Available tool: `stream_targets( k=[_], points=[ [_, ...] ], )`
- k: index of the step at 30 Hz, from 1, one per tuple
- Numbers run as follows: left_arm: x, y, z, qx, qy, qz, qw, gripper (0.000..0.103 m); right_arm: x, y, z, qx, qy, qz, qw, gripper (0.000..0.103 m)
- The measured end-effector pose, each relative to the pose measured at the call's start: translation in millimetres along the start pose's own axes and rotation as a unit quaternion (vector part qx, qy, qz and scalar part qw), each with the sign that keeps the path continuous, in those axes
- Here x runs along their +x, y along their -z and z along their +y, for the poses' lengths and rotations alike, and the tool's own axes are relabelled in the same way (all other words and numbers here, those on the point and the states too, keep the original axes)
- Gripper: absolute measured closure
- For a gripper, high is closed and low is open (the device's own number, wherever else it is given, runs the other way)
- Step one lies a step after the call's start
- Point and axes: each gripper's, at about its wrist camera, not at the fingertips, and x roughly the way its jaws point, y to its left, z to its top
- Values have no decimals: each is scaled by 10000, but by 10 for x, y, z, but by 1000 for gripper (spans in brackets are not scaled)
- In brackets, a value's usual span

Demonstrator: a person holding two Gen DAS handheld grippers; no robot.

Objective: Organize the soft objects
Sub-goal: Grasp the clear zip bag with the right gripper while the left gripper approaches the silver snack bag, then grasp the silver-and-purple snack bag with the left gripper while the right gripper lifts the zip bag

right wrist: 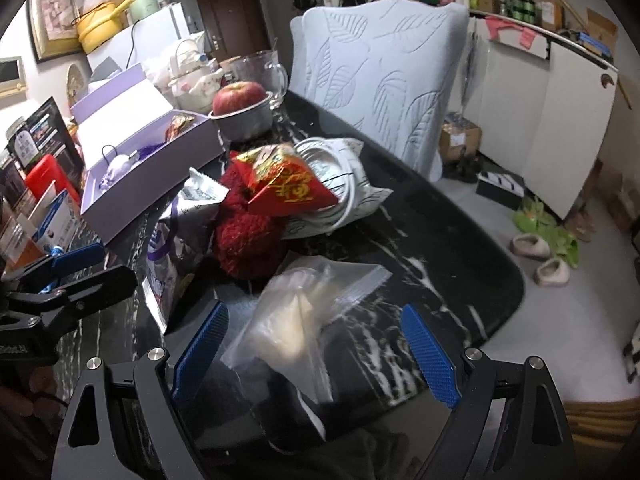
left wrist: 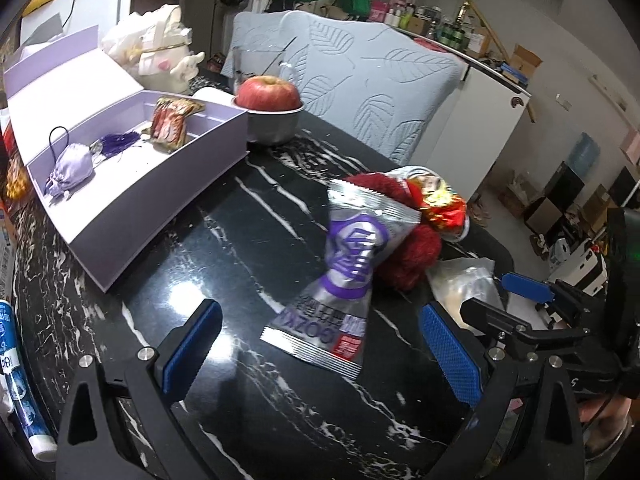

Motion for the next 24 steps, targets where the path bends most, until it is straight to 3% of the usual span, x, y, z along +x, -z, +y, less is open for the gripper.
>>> stream_targets(
  k=[13,21,24],
  points=[
    [132,-85,61,-29,-277,95,9996,2,244,3,-41,-103,93,213,9997,18],
    [264,-147,-11,73,-249,186,9995,2,214,-7,-121,-337,327,129,9988,59],
    [334,-158,-39,125,-221,256,9993,2,225,-12,-162,-380,407,85,9984,63]
  ],
)
